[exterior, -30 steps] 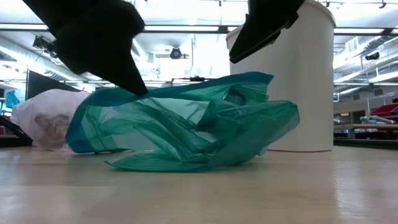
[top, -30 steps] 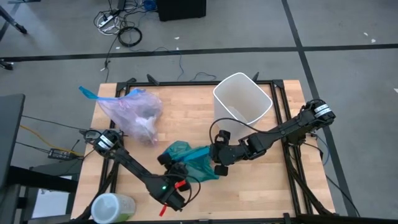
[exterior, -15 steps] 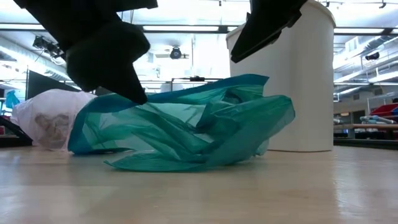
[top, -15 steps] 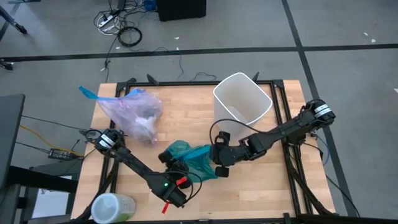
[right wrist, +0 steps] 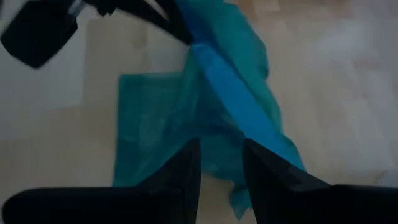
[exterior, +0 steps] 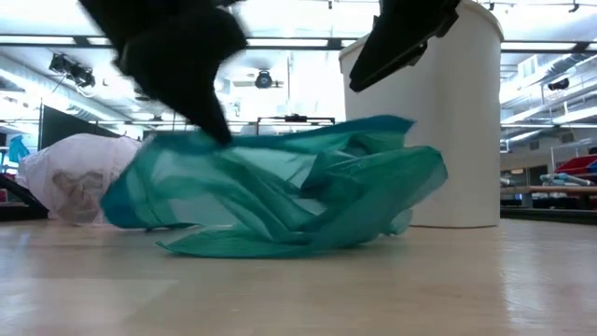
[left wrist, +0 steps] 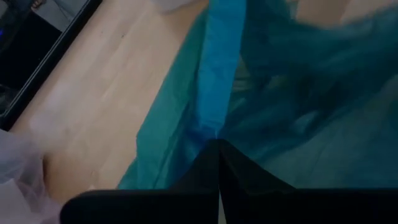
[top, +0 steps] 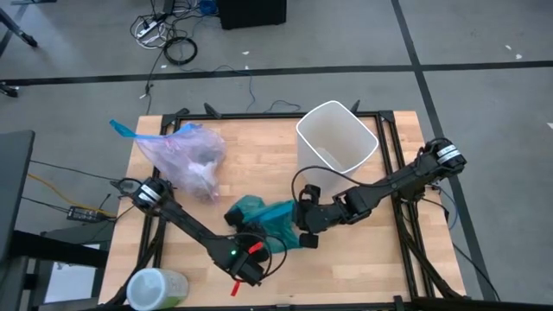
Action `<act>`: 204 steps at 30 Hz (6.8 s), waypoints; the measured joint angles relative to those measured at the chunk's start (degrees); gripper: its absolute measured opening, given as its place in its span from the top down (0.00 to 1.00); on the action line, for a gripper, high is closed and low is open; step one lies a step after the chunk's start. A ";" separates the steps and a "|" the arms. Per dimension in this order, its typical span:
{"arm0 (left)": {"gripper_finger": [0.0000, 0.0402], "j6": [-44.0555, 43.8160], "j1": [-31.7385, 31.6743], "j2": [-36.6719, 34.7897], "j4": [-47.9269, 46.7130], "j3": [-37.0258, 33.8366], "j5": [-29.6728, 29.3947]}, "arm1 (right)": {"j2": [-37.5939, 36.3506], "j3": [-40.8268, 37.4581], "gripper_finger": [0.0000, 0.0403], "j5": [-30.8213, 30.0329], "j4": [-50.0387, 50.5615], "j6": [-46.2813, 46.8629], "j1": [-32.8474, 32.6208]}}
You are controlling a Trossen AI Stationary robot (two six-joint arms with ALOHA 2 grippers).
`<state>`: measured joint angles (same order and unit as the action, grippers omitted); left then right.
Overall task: Place trash/remove bag and relplace
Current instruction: Put the blue trash bag into the white trash bin
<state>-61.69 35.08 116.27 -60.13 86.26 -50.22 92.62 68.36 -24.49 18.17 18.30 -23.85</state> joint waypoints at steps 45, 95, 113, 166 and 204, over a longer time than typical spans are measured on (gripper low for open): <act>1.00 35.60 -29.61 -11.65 17.52 20.35 72.81 | -16.90 7.26 0.71 -12.80 2.16 -14.46 -15.43; 1.00 28.30 -39.57 -9.93 31.03 20.32 93.91 | -12.11 7.30 0.74 -27.95 8.13 -28.74 -8.19; 0.99 56.47 -42.46 -10.43 -3.19 20.23 64.96 | -12.11 7.30 0.78 -21.57 10.49 -14.59 -9.06; 0.87 53.92 -11.76 -32.42 68.62 -49.12 35.59 | -12.22 3.29 0.78 -16.99 15.00 9.59 -9.96; 0.87 -50.29 11.33 -16.12 88.67 -58.28 -26.57 | 2.73 6.40 0.56 10.26 -0.14 -6.85 2.96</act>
<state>-111.98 46.41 100.15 28.54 27.98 -76.79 95.35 74.76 -14.22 18.04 11.45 -20.88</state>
